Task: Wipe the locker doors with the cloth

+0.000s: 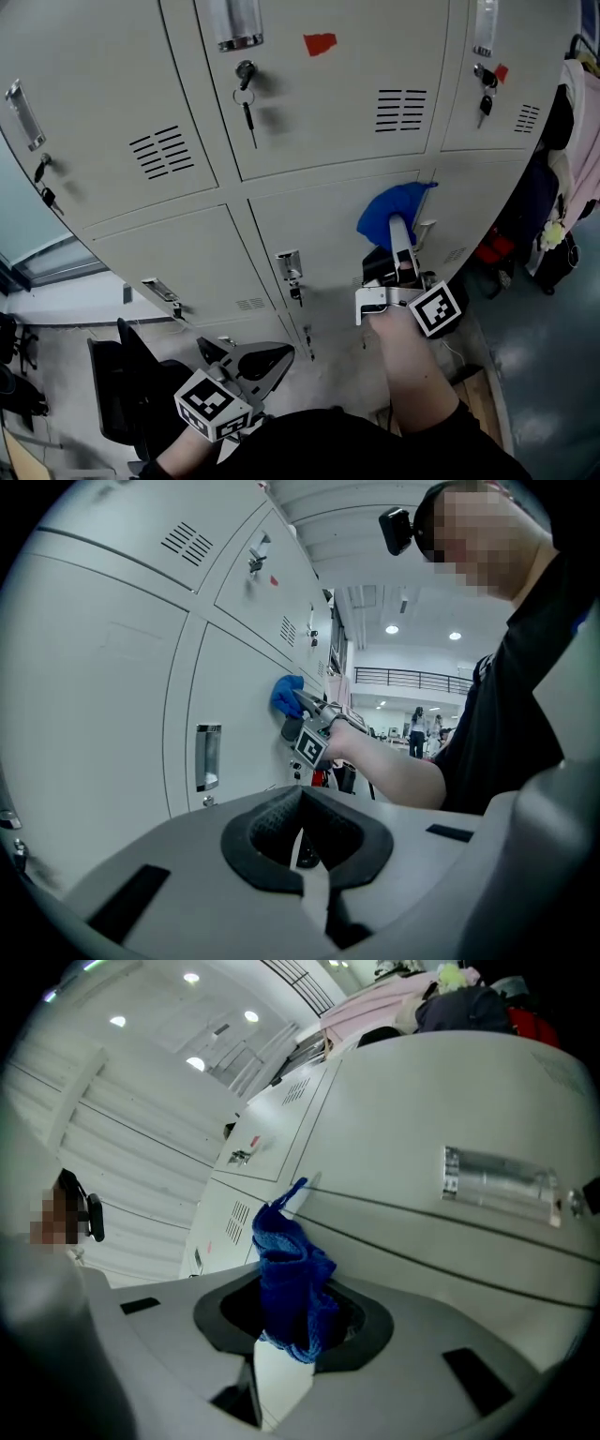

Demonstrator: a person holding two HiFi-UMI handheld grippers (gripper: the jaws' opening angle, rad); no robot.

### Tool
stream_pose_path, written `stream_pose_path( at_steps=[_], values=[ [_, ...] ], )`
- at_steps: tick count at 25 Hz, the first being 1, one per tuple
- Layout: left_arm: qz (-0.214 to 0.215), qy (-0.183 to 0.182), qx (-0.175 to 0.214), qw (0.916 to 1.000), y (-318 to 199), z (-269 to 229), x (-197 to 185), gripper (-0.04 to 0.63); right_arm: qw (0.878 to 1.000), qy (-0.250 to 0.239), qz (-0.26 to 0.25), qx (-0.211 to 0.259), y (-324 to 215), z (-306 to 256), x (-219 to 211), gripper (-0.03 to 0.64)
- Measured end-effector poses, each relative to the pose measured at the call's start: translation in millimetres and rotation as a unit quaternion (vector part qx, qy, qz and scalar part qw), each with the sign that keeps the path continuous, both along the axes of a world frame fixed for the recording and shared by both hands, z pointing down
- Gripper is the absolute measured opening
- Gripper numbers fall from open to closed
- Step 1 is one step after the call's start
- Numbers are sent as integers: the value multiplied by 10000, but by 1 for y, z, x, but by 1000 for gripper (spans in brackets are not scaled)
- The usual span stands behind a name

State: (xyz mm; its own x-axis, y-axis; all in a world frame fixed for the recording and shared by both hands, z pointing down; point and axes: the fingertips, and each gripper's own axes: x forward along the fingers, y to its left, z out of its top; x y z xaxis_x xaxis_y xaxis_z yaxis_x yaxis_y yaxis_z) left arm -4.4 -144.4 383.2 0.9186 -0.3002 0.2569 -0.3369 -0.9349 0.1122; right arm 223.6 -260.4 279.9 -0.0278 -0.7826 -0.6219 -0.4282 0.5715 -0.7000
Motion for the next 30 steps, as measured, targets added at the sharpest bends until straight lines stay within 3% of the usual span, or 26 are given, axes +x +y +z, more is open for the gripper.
stream_pose_path(
  at_steps=[7,12,22,30],
  values=[
    [1,121,-23,9999,10,3,26,8,9999,65,120,-93,5,6,34,103],
    [-5,155,-79,9998,16,6,22,8,9999,21,64,-110,11,3,24,103],
    [32,445,-91,9990,25,-7,-34,8,9943,390,-932,-334,10,15,-126,103],
    [158,617,33,9980,35,-19,-88,8,9925,620,-927,-499,-1,19,-194,103]
  ],
)
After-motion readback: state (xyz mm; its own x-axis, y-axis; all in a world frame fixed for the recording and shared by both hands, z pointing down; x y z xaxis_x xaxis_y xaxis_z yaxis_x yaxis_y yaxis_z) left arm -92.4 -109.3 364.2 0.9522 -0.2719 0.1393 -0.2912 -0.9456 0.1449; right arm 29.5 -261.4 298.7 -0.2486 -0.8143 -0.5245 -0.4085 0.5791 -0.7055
